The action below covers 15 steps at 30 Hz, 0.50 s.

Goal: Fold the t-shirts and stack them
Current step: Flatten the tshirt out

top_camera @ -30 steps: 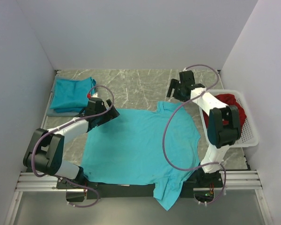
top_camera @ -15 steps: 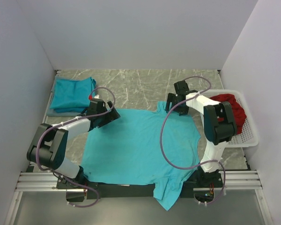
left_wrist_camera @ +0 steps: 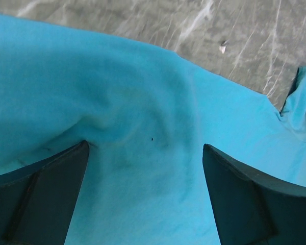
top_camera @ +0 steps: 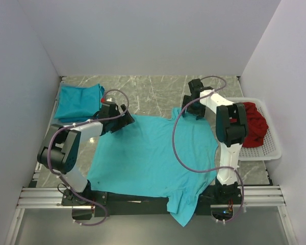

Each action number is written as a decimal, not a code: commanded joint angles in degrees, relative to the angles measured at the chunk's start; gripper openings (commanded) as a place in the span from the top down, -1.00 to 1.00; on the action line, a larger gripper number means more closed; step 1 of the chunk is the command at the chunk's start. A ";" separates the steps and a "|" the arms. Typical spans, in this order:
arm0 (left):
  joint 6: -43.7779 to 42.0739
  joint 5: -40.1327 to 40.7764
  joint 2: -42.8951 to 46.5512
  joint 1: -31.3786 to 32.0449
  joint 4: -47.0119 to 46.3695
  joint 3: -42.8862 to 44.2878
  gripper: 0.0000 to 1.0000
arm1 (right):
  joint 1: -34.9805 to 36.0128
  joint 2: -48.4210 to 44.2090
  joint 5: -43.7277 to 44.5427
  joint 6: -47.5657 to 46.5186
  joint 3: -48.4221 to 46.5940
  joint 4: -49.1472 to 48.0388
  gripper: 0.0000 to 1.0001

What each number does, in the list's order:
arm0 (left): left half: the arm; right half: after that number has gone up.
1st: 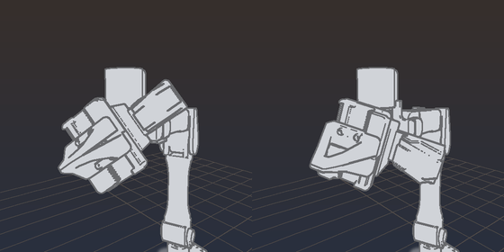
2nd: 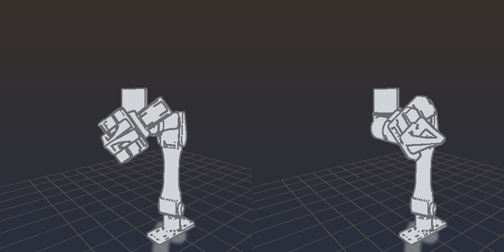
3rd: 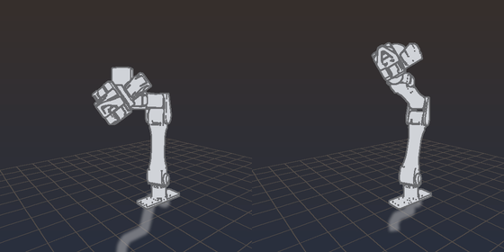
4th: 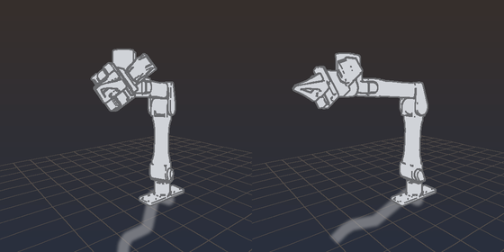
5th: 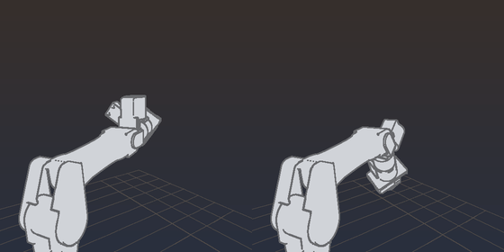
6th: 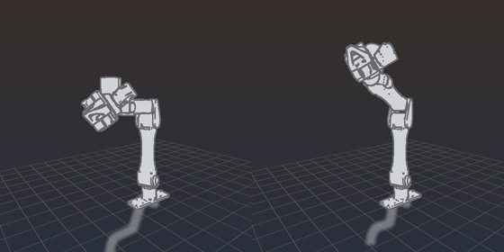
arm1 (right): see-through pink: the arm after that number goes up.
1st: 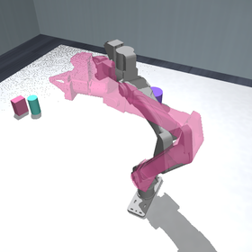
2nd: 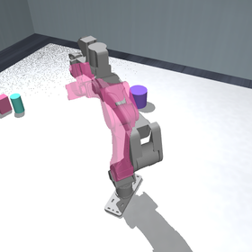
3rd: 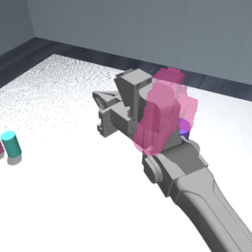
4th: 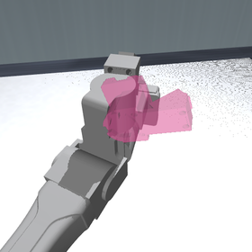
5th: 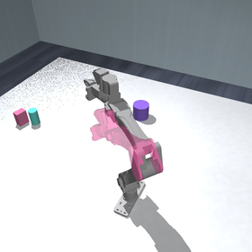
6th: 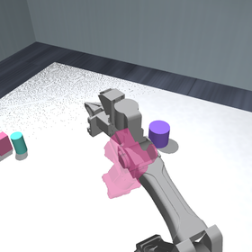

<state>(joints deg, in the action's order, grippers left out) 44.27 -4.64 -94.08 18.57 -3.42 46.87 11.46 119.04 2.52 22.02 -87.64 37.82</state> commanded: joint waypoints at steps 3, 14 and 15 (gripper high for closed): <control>0.02 -1.51 -4.00 0.07 1.66 4.45 -0.99 | -2.06 6.10 1.17 -2.50 -8.85 5.23 -0.66; -0.33 -0.72 -11.64 -0.20 6.49 14.38 -0.99 | -4.43 23.49 -1.55 -7.08 -40.65 16.40 -0.55; -0.50 -0.28 -12.00 -0.29 6.84 15.78 -0.99 | -4.61 24.47 -2.25 -7.25 -42.60 17.36 -0.55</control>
<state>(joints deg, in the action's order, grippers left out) 44.25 -5.34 -103.90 18.57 -0.45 59.31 8.01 140.14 1.89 16.86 -123.70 51.66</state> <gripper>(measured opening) 0.995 0.778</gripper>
